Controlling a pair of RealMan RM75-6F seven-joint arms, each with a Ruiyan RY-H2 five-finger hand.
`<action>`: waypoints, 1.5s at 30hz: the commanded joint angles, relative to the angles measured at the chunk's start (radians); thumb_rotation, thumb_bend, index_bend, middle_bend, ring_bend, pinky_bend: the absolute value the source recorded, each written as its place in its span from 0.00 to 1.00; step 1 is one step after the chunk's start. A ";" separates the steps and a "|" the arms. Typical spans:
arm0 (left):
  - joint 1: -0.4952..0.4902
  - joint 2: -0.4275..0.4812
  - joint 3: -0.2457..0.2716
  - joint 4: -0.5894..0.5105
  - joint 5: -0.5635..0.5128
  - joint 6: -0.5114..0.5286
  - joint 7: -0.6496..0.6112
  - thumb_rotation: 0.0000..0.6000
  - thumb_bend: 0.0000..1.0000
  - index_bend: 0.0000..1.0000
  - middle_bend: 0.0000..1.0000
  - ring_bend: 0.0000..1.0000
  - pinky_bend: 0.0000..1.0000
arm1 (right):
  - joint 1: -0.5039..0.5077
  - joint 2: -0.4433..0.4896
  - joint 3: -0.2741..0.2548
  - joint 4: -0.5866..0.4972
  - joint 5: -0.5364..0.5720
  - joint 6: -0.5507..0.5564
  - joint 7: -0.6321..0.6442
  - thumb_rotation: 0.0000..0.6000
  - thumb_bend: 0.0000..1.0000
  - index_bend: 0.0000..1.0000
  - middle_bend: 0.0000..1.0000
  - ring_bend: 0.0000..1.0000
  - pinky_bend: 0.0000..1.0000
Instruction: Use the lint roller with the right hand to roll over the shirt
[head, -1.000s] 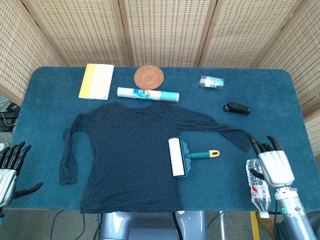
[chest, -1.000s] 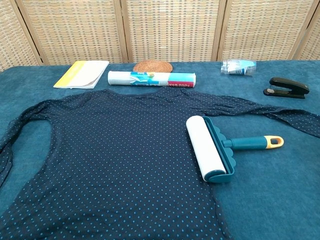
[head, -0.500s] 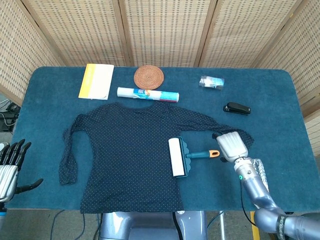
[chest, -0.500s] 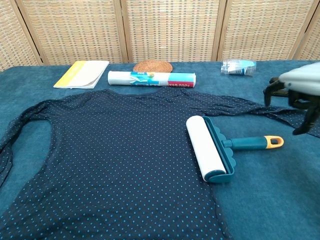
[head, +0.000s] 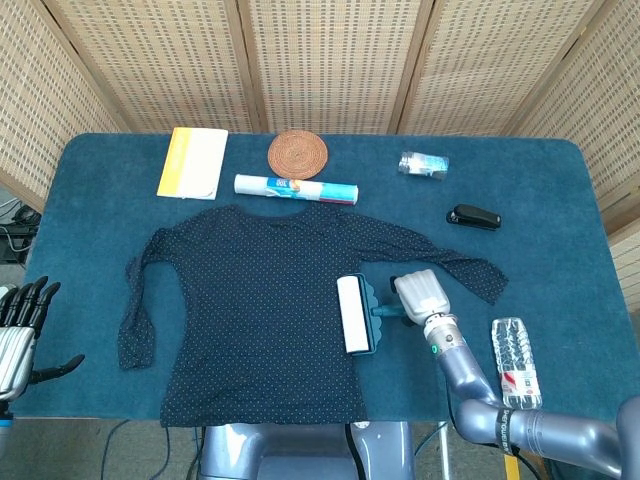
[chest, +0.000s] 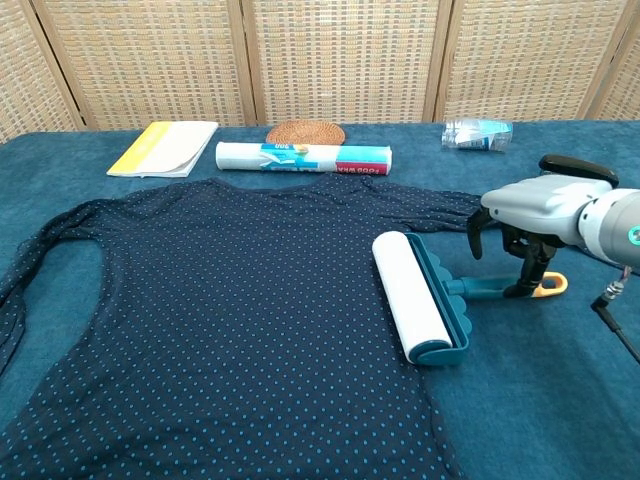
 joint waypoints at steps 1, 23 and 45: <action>0.001 0.002 0.000 -0.001 0.001 0.003 -0.003 1.00 0.00 0.00 0.00 0.00 0.00 | 0.016 -0.019 -0.009 0.012 0.023 0.009 -0.006 1.00 0.34 0.43 1.00 1.00 1.00; -0.004 0.005 -0.002 0.005 -0.011 -0.006 -0.018 1.00 0.00 0.00 0.00 0.00 0.00 | 0.043 -0.069 -0.079 0.132 0.039 0.016 0.019 1.00 0.65 0.65 1.00 1.00 1.00; -0.013 0.009 0.000 0.007 -0.020 -0.024 -0.038 1.00 0.00 0.00 0.00 0.00 0.00 | 0.244 0.028 -0.035 0.073 0.063 0.090 -0.316 1.00 0.78 0.72 1.00 1.00 1.00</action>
